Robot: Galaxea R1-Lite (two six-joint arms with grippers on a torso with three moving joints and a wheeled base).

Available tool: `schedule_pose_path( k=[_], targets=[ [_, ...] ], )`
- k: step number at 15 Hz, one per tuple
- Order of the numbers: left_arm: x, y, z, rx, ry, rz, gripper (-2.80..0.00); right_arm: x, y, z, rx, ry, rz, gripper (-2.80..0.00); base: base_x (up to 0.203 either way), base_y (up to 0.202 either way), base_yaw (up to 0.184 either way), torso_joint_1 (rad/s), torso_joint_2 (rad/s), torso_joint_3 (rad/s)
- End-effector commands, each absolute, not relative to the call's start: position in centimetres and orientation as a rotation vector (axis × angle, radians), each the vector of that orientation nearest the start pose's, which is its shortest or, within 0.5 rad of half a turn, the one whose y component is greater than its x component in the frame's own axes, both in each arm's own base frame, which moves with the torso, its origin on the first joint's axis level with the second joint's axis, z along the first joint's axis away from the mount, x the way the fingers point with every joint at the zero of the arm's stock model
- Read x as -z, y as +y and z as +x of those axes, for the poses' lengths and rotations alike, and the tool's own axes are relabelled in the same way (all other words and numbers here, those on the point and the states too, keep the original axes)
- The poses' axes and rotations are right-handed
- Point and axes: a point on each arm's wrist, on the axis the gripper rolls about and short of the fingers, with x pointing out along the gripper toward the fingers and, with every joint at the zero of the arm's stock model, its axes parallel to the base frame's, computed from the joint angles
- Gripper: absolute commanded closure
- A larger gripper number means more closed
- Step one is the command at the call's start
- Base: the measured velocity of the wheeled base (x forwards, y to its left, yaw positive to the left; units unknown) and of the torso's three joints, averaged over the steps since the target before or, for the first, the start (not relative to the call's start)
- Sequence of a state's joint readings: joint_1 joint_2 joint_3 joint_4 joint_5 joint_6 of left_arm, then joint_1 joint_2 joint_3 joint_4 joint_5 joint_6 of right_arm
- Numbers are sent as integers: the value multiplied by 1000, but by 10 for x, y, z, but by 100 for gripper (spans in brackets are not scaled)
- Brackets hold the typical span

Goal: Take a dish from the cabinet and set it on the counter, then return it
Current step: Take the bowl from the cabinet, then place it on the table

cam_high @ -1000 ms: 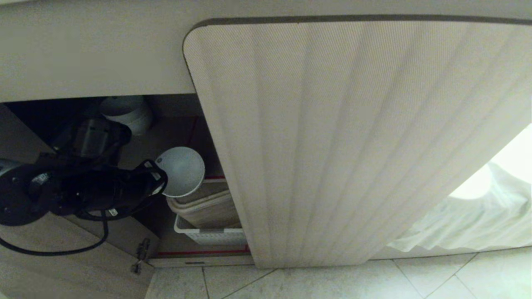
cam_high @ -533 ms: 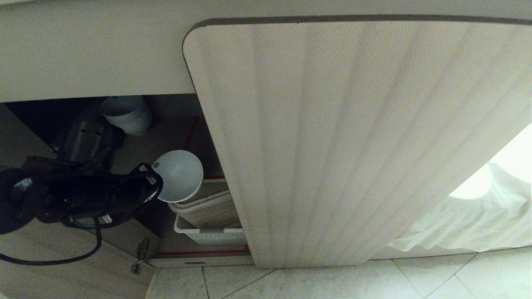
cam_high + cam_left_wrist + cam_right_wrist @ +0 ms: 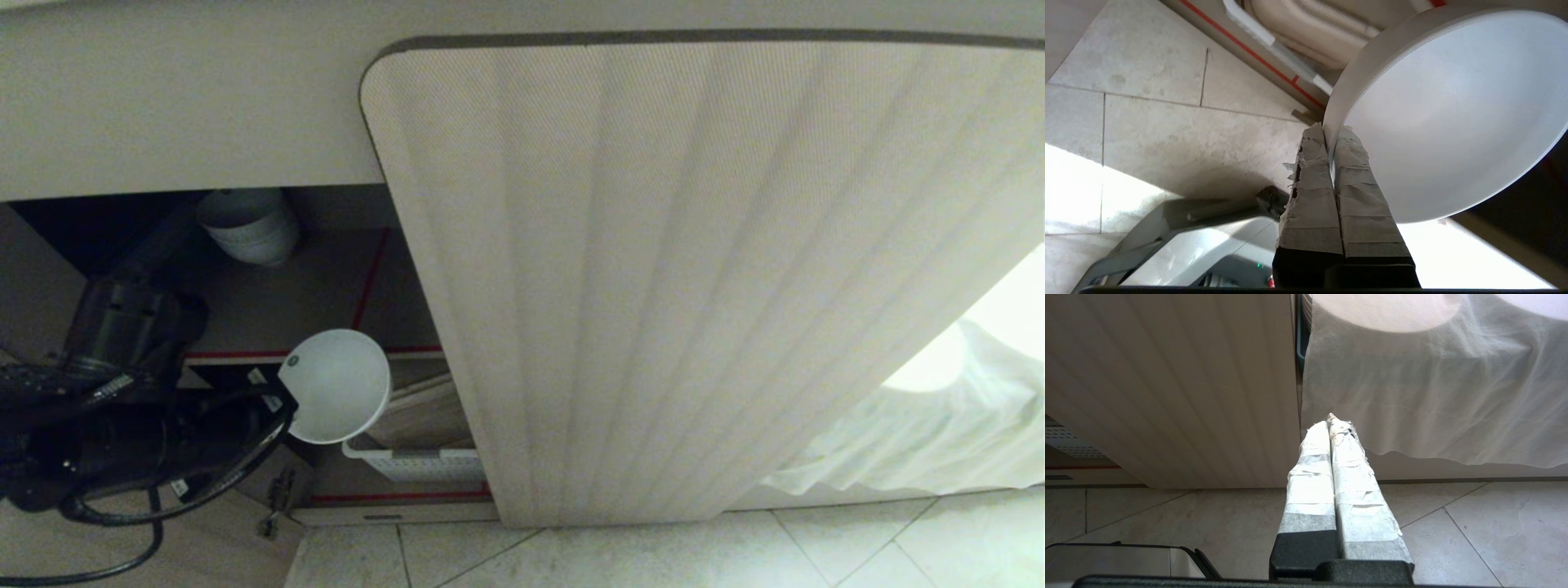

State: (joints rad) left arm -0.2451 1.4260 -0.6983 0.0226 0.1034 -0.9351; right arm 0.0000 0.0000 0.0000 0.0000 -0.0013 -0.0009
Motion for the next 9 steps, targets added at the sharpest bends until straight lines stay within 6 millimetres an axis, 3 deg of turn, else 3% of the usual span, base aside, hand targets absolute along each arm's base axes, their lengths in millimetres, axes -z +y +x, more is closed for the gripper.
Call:
schedule_pose_path(
  k=[1, 9],
  targets=[
    [-169, -48, 195, -205, 730, -766, 0, -75, 0, -23, 2, 0, -2, 0, 0, 0, 0, 0, 0, 0],
    [-165, -48, 167, -181, 824, -744, 0, -75, 0, -23, 2, 0, -2, 0, 0, 0, 0, 0, 0, 0]
  ],
)
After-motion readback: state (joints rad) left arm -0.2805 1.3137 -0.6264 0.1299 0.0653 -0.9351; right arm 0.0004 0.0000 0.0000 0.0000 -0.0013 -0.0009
